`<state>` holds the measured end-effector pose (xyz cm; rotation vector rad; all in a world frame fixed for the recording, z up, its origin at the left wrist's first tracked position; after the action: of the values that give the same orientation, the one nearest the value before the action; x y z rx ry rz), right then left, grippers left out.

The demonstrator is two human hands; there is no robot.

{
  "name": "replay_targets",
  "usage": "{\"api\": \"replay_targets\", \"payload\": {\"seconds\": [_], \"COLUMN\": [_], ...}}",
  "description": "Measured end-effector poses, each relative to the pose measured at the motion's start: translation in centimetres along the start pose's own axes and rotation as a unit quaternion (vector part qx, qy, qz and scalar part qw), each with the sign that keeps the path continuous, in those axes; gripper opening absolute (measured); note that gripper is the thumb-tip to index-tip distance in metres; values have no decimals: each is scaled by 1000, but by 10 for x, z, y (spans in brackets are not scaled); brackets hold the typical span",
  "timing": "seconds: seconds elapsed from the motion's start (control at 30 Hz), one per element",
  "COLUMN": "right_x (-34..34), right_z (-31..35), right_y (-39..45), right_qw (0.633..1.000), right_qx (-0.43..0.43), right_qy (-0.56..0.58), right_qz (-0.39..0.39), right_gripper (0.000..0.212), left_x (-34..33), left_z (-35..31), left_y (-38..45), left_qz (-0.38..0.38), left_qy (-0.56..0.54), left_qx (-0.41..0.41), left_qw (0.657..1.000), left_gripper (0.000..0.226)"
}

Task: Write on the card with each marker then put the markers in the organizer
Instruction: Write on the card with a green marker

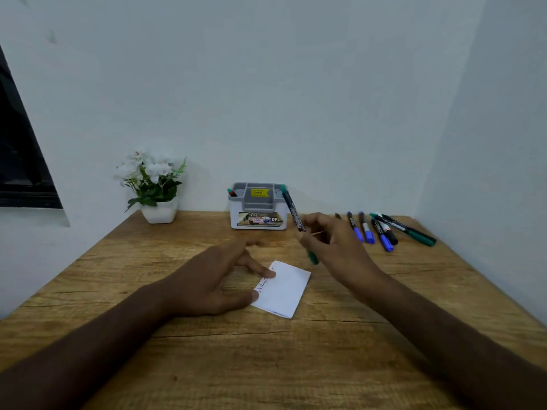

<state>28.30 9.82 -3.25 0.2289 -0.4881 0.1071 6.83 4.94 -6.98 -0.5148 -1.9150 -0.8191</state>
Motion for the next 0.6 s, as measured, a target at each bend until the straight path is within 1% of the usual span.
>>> {"api": "replay_targets", "payload": {"seconds": [0.03, 0.07, 0.1, 0.13, 0.17, 0.2, 0.27, 0.3, 0.37, 0.47, 0.6], "right_x": [-11, -22, -32, -38, -43, -46, -52, -53, -56, -56, -60], "right_z": [3, 5, 6, 6, 3, 0, -3, -3, -2, 0, -1], "right_y": [-6, -12, -16, -19, -19, -20, -21, -22, -23, -26, -28], "right_qw": [995, 988, 983, 982, 983, 983, 980, 979, 977, 970, 957], "right_qx": [-23, -33, -33, -33, -34, -35, -38, -37, -38, -43, -48], "right_qy": [70, 100, 108, 103, 96, 98, 119, 127, 140, 175, 227], "right_qz": [63, 113, 144, 154, 152, 150, 153, 153, 154, 164, 172], "right_gripper": [21, 18, 16, 13, 12, 12, 16, 18, 19, 19, 23], "left_x": [0, 0, 2, 3, 5, 6, 7, 7, 6, 4, 4], "left_z": [3, 6, 10, 13, 15, 15, 12, 9, 7, 8, 11], "left_y": [-1, -1, -2, -3, -4, -5, -4, -3, -1, -1, 2], "left_qz": [1, 3, 5, 2, -5, -11, -14, -12, -11, -11, -29], "left_qy": [6, 16, 21, 22, 21, 26, 58, 75, 104, 111, 122], "left_qx": [12, 25, 41, 54, 57, 52, 35, 28, 14, 0, -4], "left_qw": [1000, 1000, 999, 998, 998, 998, 998, 997, 994, 994, 992], "left_gripper": [85, 90, 93, 93, 88, 78, 55, 50, 47, 40, 51]}}
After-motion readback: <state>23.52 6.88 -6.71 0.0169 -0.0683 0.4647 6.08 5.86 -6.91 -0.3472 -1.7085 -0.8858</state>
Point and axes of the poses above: each hand's wrist, its own y-axis towards the middle knuckle, its own x-axis out of the back of the hand, z = x × y, the point moved 7 cm from there along y, towards the middle knuckle, and after that the axes turned 12 degrees about -x, right-handed, at the moved point
